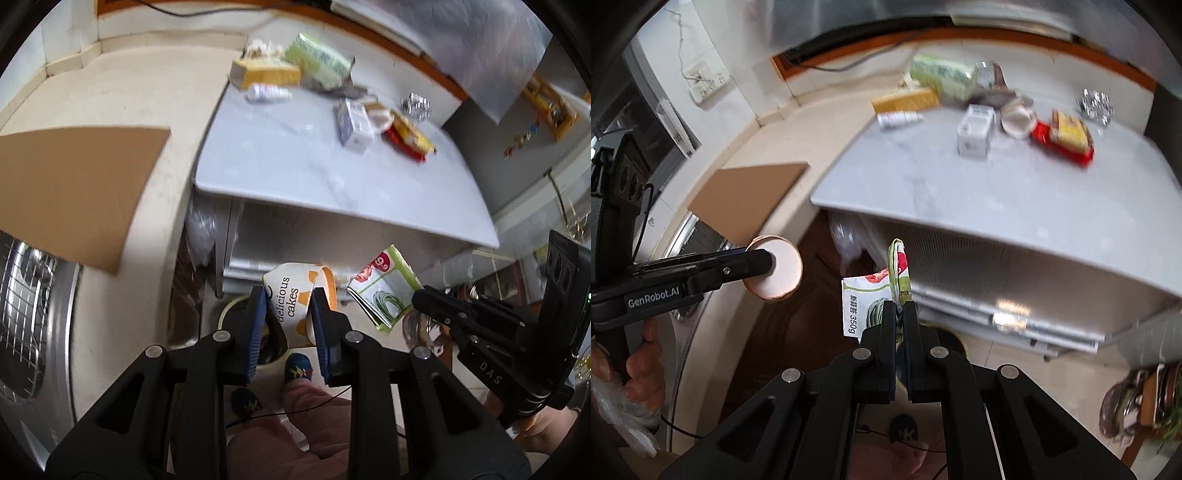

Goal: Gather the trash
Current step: 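Carry the cup and packet to the bin and open both grippers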

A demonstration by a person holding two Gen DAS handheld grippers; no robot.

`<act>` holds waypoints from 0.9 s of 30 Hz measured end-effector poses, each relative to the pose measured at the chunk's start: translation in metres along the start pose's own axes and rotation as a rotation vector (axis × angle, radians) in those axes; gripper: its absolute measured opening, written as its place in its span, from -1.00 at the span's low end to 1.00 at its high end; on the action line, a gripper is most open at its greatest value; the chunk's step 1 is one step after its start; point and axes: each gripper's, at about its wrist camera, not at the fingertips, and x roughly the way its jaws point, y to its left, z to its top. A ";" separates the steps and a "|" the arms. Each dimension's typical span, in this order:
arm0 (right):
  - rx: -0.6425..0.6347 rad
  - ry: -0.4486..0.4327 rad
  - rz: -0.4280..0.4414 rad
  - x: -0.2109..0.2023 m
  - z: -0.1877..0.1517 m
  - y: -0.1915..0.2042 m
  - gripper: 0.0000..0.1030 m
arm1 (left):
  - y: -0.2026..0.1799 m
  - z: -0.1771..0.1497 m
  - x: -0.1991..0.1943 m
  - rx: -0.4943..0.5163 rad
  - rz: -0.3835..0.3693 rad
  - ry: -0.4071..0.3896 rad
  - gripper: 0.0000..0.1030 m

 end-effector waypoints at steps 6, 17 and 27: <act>0.043 0.122 0.004 0.053 -0.031 -0.022 -0.93 | -0.002 -0.027 0.048 -0.011 0.055 0.106 -0.58; 0.110 0.394 -0.028 0.235 -0.120 -0.094 -0.93 | 0.035 -0.118 0.244 -0.153 0.196 0.347 -0.58; 0.100 0.501 -0.033 0.357 -0.167 -0.122 -0.78 | 0.077 -0.176 0.382 -0.269 0.195 0.477 -0.57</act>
